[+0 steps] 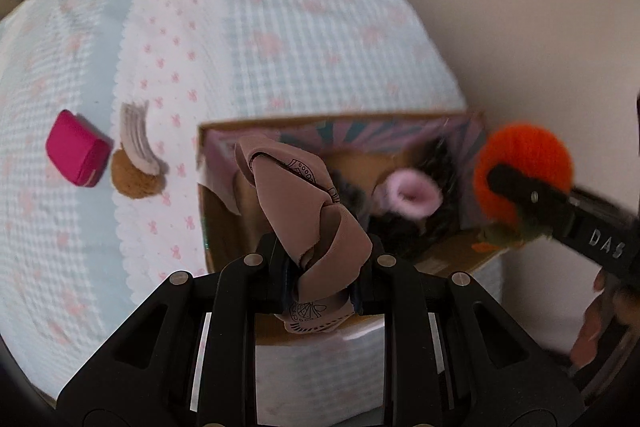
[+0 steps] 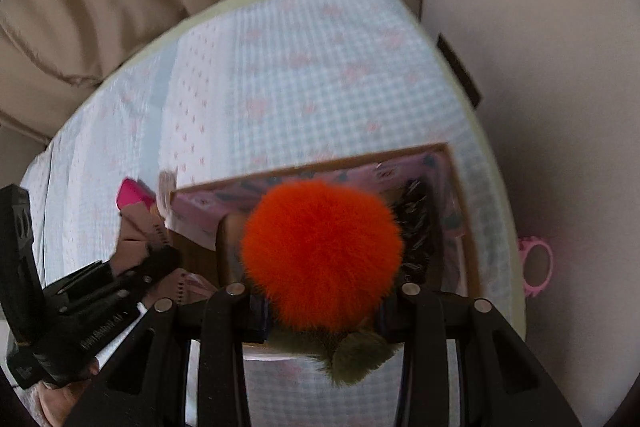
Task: Organize soft objects
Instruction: 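Carry the beige cloth and magenta pouch into the box and open both tools, then withdraw both tools from the box toward the remaining pouch and clip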
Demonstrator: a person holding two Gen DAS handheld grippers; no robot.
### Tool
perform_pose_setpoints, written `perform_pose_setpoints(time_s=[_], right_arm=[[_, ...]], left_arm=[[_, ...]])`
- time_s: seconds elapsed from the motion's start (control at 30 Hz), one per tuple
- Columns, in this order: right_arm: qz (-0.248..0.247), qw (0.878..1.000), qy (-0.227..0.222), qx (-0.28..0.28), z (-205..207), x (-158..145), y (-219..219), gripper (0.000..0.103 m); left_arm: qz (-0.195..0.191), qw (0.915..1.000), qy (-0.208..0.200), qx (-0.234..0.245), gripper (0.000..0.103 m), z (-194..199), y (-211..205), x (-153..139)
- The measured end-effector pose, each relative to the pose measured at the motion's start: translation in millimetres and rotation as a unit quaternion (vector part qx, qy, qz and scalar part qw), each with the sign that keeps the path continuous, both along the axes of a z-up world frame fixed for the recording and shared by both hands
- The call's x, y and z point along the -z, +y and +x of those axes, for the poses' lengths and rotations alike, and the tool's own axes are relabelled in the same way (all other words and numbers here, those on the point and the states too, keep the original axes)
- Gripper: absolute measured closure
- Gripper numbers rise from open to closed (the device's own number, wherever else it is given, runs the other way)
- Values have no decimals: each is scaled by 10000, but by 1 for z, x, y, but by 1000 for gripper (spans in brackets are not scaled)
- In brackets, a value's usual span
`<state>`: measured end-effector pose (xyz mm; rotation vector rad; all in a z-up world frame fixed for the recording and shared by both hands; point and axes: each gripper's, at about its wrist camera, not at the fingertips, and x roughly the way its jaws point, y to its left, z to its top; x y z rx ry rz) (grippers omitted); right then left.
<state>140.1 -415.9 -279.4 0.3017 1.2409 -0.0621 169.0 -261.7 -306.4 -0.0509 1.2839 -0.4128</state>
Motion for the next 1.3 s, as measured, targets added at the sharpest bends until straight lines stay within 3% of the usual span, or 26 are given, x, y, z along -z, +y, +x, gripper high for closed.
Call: perform_pose_setpoints(time_s=[0.3, 0.37, 0.4, 0.43, 0.47, 0.5, 0.53, 0.87, 1.07, 1.3], right_arm=[[431, 9978, 426, -255, 32, 52, 0, 69], [495, 9969, 479, -369, 36, 59, 2, 61], [529, 9963, 532, -410, 38, 62, 3, 56], [536, 9959, 588, -422, 39, 66, 3, 44], [544, 9958, 624, -397, 40, 70, 2, 35], [591, 9955, 635, -371, 40, 72, 0, 12], [688, 9951, 625, -325, 38, 74, -3, 0], [663, 9962, 491, -265, 31, 65, -9, 0], [540, 9974, 341, -325, 23, 46, -6, 0], [205, 9995, -34, -229, 7, -1, 0, 0]], left_arm=[[662, 9951, 325, 661, 84, 5, -25, 45], [852, 9933, 302, 717, 75, 7, -29, 49], [901, 9926, 325, 744, 42, 8, -29, 51], [935, 9920, 373, 766, 2, 8, -29, 53], [915, 9919, 430, 776, 2, 8, -29, 54], [787, 9929, 443, 776, 0, 8, -26, 54], [713, 9934, 462, 772, 0, 8, -24, 54], [684, 9950, 489, 529, 0, 7, -12, 53], [643, 9958, 326, 560, 0, 0, -10, 31], [551, 9969, -77, 550, 0, -11, -2, -8]])
